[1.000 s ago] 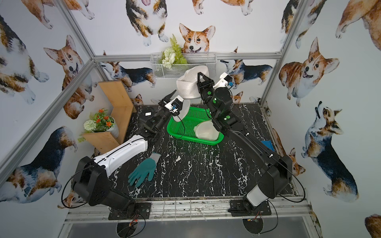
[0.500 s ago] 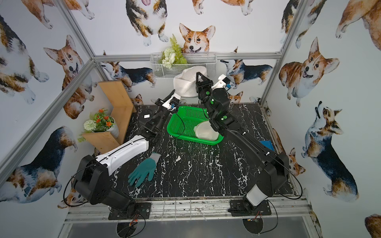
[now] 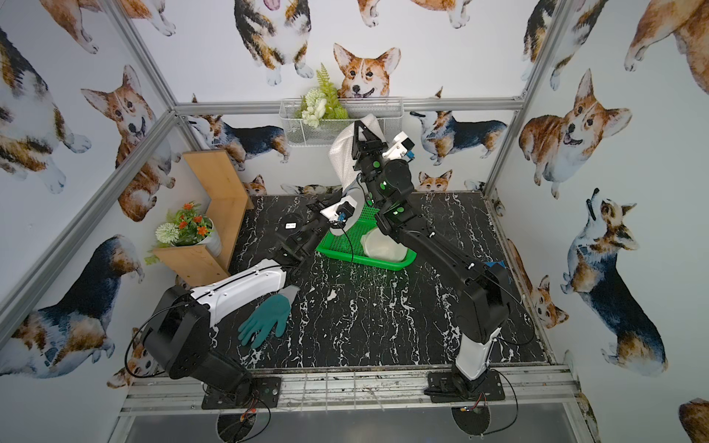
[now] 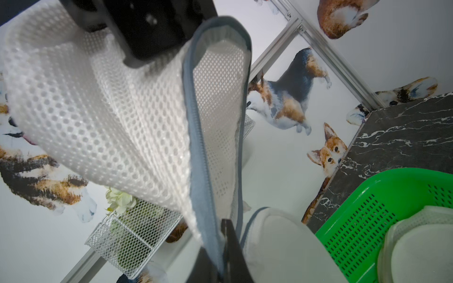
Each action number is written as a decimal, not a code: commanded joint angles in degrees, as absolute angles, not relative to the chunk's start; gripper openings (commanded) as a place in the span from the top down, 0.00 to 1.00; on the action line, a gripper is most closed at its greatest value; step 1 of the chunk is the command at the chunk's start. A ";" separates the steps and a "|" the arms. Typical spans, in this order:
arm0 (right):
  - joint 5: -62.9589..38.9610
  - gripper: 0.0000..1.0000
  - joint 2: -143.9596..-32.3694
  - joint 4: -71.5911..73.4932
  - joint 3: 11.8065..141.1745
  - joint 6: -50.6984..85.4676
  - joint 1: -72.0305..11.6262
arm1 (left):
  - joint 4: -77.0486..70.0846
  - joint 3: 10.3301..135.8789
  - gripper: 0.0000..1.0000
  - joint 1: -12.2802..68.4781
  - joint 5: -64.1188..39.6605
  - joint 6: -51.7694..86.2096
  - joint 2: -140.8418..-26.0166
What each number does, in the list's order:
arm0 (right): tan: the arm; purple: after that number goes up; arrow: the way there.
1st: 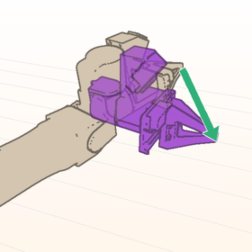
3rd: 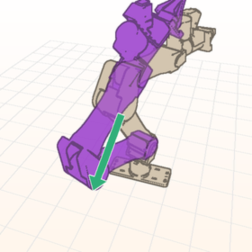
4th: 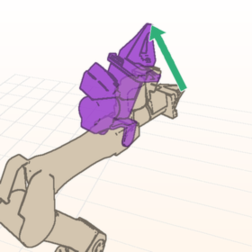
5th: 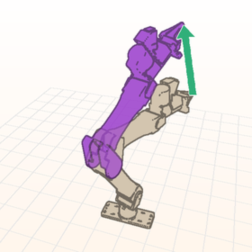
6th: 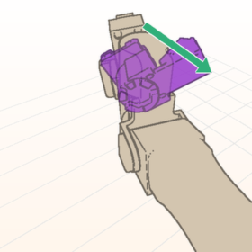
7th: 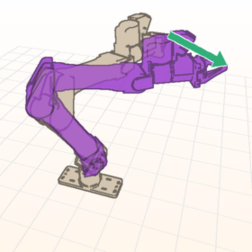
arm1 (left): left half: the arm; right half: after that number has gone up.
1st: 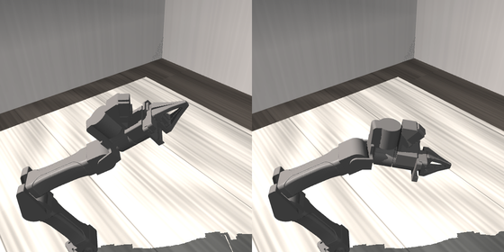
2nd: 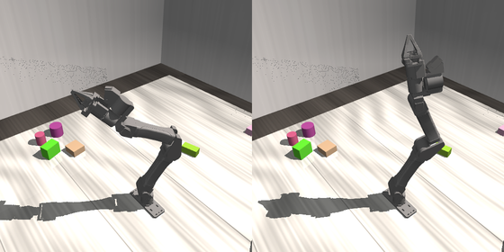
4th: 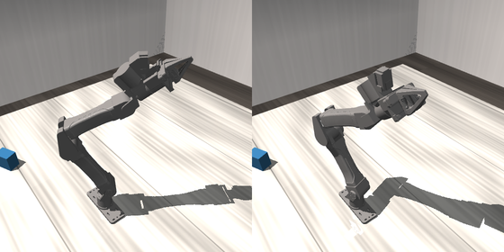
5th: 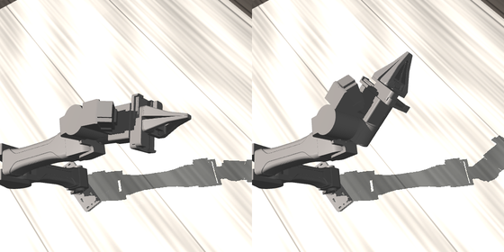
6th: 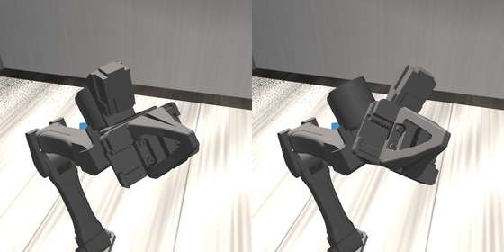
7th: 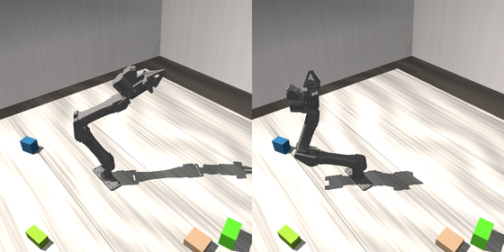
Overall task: Turn the laundry bag inside out
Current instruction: Turn over the laundry bag.
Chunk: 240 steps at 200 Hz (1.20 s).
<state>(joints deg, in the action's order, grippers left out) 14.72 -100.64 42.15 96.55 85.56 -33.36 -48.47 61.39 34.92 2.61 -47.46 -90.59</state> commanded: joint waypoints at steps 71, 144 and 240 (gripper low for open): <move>12.70 1.00 -87.81 37.32 78.05 77.46 -29.85 | -45.32 53.50 0.60 29.01 -0.23 -39.04 -76.08; -4.83 1.00 -87.35 45.71 74.84 77.81 -25.96 | -35.62 65.63 0.39 17.67 -29.17 -7.87 -79.28; -13.98 1.00 -89.27 56.29 78.25 81.10 -26.31 | -53.68 68.98 0.24 15.89 -49.09 17.32 -90.17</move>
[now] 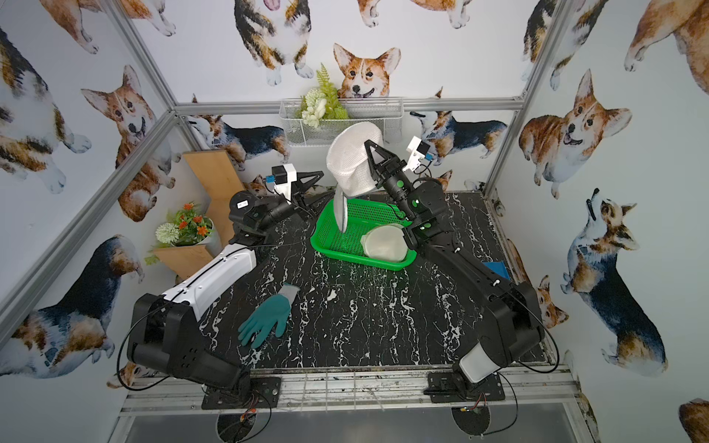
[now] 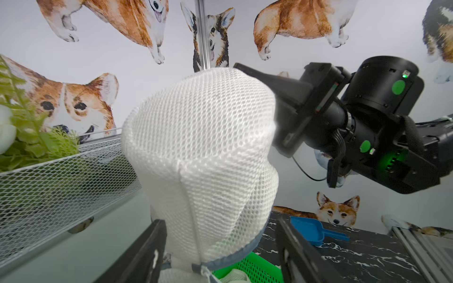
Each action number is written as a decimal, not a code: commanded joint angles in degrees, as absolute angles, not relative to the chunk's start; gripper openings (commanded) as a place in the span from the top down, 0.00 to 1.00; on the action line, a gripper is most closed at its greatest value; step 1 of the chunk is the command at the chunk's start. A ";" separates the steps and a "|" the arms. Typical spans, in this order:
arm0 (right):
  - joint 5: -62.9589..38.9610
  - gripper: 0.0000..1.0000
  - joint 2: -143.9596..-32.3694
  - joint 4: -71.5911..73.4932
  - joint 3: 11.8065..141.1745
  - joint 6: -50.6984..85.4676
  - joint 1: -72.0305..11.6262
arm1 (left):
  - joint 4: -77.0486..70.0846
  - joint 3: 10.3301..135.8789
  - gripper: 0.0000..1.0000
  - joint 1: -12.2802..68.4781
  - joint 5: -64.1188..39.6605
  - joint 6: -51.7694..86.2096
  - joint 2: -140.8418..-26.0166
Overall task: Turn the laundry bag inside out
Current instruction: Turn over the laundry bag.
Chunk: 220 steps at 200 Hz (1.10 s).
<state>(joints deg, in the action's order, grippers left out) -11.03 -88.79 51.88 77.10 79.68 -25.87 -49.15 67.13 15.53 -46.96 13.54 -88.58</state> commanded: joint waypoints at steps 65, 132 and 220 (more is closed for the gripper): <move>-13.80 1.00 -90.73 59.29 80.05 81.92 -28.00 | -53.87 73.76 0.65 17.04 -46.38 15.11 -96.34; -11.74 1.00 -95.51 66.53 88.29 83.15 -29.55 | -71.73 67.89 1.00 20.89 -38.83 26.53 -101.43; -2.20 1.00 -88.79 62.68 75.09 79.58 -28.43 | -74.66 63.54 0.90 21.10 -27.17 21.72 -95.35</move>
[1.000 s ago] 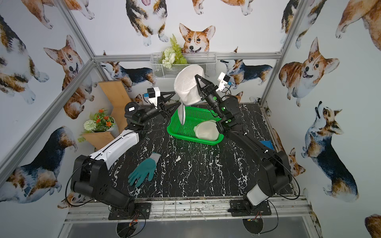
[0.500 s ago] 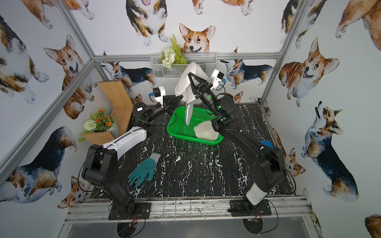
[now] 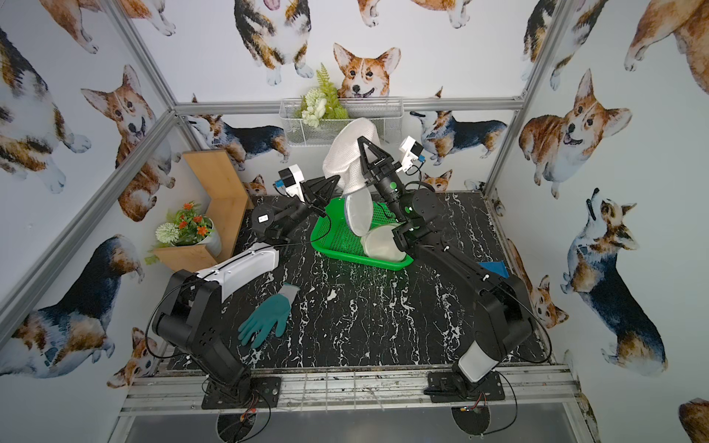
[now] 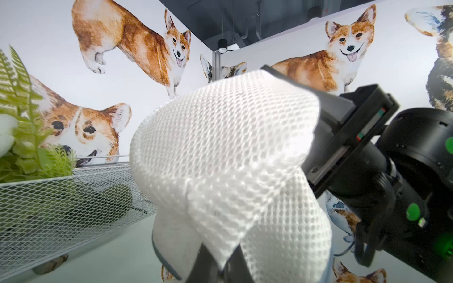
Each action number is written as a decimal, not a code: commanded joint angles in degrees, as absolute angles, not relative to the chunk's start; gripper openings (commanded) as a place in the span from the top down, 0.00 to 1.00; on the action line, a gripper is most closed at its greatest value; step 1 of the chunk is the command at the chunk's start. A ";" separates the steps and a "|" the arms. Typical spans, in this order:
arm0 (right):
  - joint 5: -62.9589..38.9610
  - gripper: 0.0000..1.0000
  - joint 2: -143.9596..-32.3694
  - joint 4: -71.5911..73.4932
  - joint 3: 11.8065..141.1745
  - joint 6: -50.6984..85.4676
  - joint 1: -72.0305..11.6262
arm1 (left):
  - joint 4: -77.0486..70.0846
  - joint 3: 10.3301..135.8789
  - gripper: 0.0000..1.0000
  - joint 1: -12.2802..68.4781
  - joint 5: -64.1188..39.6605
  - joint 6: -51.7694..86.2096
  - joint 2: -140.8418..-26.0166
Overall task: Turn the laundry bag inside out
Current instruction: Turn over the laundry bag.
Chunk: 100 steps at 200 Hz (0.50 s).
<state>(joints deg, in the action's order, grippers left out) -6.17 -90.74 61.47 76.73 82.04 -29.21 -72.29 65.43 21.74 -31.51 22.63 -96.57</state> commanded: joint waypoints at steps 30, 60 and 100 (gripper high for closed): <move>-3.08 1.00 -87.32 53.19 76.31 76.55 -27.95 | -64.95 60.90 0.41 21.19 -22.66 11.76 -89.21; -0.69 1.00 -86.31 43.88 76.38 78.36 -27.82 | -49.96 60.63 0.28 24.42 -3.76 -8.38 -83.84; -2.49 1.00 -87.32 40.83 78.25 79.27 -27.74 | -43.37 63.48 0.23 28.55 -9.98 -30.22 -82.75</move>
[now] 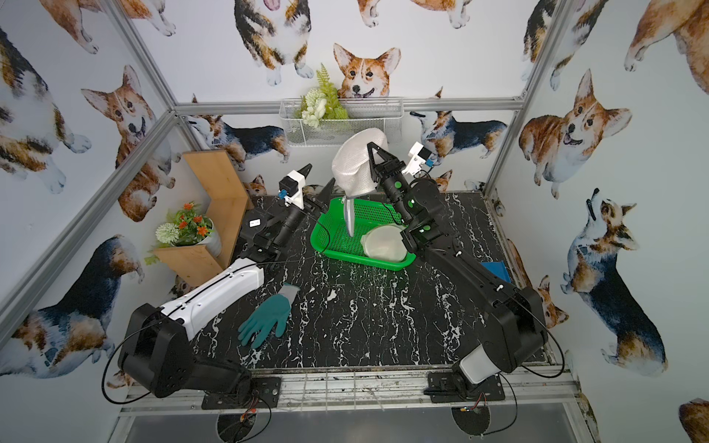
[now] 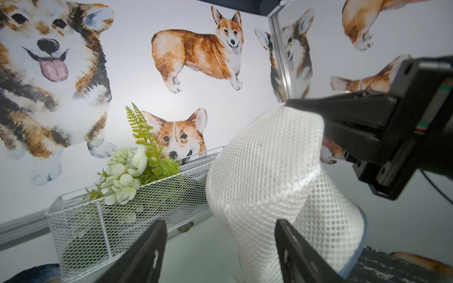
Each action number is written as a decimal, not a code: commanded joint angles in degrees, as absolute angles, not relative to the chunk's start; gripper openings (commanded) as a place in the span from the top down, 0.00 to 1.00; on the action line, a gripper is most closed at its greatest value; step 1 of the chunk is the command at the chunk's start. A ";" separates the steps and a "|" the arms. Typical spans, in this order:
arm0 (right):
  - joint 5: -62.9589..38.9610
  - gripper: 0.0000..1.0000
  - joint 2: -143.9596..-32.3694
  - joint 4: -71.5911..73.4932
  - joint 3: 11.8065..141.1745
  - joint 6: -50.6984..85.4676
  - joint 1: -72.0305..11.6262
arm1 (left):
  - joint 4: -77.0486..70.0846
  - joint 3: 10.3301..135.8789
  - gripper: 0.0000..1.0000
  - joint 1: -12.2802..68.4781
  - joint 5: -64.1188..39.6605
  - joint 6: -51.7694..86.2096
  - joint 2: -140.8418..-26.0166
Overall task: Turn the laundry bag inside out
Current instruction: Turn over the laundry bag.
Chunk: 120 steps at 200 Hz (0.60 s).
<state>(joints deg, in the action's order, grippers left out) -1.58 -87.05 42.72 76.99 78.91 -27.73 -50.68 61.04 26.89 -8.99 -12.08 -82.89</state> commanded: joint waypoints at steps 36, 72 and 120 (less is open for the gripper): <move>-3.41 1.00 -86.97 39.13 78.84 79.20 -27.69 | -36.12 68.88 0.22 29.52 -12.97 -39.75 -84.35; -4.92 1.00 -86.40 36.47 79.42 78.69 -27.71 | -31.76 73.68 0.24 29.62 -12.68 -45.08 -86.53; -8.09 1.00 -86.22 32.58 80.90 78.48 -27.74 | -32.49 78.04 0.53 30.06 -8.06 -50.33 -89.62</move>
